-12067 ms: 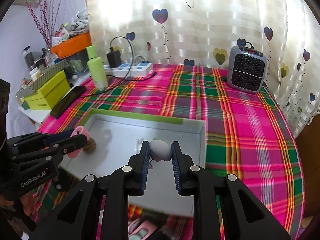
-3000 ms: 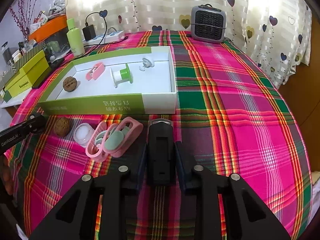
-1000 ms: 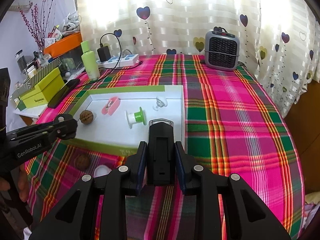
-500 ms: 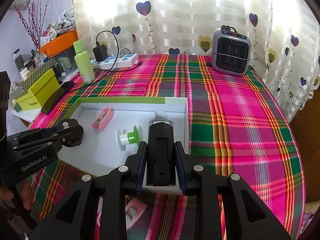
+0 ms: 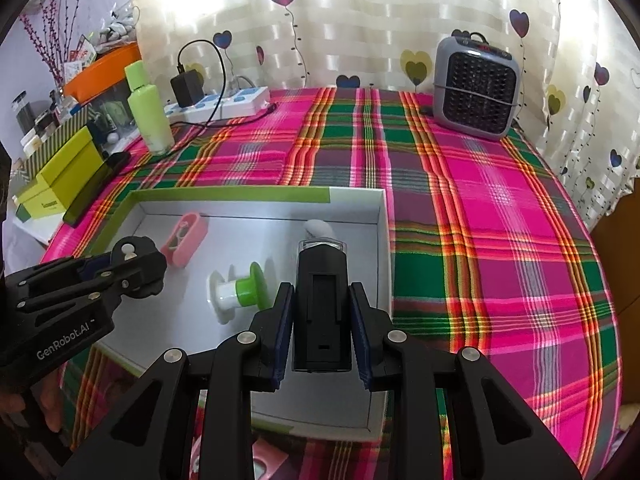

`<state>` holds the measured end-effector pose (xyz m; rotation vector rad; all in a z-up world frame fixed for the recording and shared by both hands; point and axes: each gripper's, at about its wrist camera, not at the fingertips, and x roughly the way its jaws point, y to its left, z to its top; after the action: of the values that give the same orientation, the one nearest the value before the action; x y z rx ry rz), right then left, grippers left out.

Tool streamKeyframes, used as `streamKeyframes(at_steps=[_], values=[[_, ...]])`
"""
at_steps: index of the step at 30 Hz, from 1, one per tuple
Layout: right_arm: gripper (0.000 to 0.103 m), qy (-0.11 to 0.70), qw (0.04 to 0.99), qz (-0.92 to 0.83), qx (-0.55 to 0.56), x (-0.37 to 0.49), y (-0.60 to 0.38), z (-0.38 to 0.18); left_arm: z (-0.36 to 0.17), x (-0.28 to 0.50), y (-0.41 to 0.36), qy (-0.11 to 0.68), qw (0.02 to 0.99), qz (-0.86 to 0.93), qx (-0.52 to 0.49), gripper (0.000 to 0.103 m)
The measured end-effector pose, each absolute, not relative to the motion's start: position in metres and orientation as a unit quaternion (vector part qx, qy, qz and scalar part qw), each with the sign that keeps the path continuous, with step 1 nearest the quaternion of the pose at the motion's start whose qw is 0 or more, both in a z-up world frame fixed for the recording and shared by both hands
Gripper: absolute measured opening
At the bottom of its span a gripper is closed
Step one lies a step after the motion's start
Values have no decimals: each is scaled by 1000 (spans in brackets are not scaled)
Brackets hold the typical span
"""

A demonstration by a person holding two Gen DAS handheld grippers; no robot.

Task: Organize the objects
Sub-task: 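Lower the disc and block into the box with both grippers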

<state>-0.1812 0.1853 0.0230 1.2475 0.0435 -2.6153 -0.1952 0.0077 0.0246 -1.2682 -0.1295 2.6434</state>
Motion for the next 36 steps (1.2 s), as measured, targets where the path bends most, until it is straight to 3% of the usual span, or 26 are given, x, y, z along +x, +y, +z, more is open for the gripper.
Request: streamKeyframes(at_steps=[36], values=[[28, 29, 126, -894, 428, -192, 172, 12, 12, -201, 24, -18, 107, 892, -439, 25]])
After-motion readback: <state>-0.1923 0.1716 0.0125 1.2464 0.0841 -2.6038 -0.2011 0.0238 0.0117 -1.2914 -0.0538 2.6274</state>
